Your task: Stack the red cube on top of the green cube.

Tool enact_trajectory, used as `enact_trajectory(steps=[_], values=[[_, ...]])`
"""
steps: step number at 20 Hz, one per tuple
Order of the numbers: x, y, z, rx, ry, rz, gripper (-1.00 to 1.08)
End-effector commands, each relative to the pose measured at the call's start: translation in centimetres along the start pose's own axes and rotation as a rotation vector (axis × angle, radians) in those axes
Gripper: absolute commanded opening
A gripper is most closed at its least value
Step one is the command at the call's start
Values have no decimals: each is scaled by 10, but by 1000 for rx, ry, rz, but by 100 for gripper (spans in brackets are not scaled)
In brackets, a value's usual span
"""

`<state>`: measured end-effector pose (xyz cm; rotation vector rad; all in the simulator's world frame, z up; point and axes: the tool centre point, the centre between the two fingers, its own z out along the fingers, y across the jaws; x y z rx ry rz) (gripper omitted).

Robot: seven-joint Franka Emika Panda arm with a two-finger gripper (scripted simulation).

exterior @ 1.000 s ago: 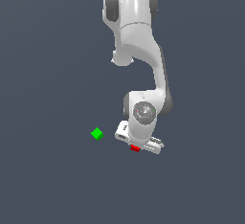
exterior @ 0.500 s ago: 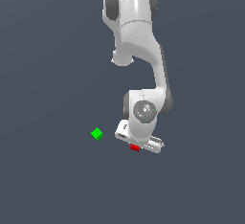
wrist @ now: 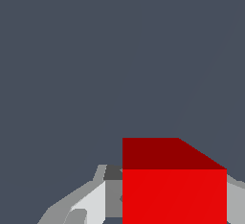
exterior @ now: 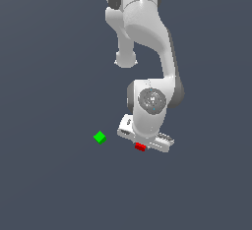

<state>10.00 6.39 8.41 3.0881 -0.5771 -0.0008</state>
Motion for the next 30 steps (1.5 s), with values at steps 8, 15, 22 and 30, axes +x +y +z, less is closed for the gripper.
enact_trajectory(steps=[8,15,22,30], values=[[1,0,-36,0,0,0,-100],[1,4,-34,1,1,0,-100],[3,40,-23,1,1,0,-100],[9,120,1,0,1,0,-100]])
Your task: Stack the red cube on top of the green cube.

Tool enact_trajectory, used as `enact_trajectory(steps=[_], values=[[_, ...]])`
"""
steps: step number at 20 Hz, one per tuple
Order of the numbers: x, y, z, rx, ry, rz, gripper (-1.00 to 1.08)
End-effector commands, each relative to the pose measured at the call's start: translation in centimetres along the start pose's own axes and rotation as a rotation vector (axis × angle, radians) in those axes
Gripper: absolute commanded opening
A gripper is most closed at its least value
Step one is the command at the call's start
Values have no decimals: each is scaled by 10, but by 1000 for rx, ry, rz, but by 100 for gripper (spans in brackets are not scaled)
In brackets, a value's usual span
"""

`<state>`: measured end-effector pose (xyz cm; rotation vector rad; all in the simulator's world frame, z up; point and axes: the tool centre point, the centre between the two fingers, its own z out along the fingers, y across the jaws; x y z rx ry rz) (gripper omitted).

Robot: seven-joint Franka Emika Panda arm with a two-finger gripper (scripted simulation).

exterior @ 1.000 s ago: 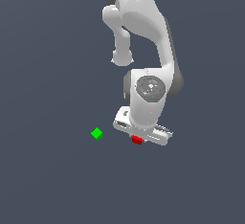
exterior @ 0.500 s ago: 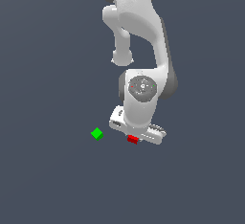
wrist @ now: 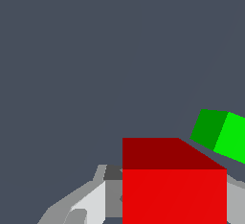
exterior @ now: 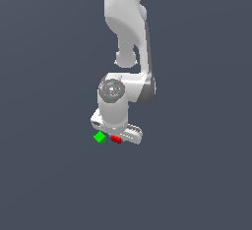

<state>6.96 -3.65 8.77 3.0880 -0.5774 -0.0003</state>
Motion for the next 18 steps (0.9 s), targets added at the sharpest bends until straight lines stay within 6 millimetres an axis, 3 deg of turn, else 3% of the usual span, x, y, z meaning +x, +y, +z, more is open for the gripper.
enact_trajectory(steps=[1,5,9,13,18], values=[[2,26,7,0,1,0,-100],[6,62,18,0,1,0,-100],[9,86,26,0,1,0,-100],[10,96,29,0,1,0,-100],[11,92,27,0,1,0,-100]])
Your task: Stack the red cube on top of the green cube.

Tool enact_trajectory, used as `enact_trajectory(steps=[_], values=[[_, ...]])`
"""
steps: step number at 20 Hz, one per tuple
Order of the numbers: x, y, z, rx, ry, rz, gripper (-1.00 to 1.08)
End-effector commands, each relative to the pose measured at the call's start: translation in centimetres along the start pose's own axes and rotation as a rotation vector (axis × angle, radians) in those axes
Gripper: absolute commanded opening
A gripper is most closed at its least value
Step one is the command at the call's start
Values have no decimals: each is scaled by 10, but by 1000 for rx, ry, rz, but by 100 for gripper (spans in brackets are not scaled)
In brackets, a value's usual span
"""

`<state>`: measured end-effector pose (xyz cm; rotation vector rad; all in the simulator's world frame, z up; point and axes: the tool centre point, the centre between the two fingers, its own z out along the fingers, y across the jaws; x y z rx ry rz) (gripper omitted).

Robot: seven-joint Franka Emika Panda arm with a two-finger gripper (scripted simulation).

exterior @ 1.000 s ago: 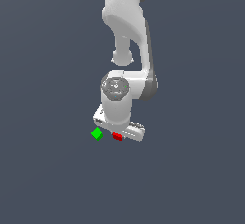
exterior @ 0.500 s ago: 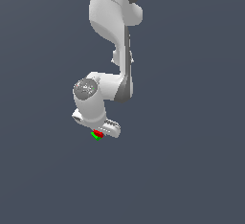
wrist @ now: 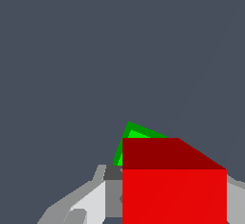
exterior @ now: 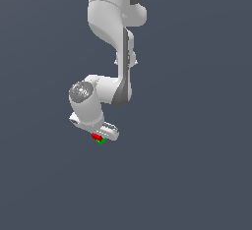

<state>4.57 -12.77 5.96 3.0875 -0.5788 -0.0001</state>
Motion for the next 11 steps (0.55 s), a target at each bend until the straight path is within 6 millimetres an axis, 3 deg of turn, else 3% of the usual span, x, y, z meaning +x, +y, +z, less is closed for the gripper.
enact_trajectory(steps=[1,2,11], values=[[0,-2,-1,0,0,-1,-100],[0,-2,-1,0,0,-1,100],[0,-2,-1,0,0,-1,100]])
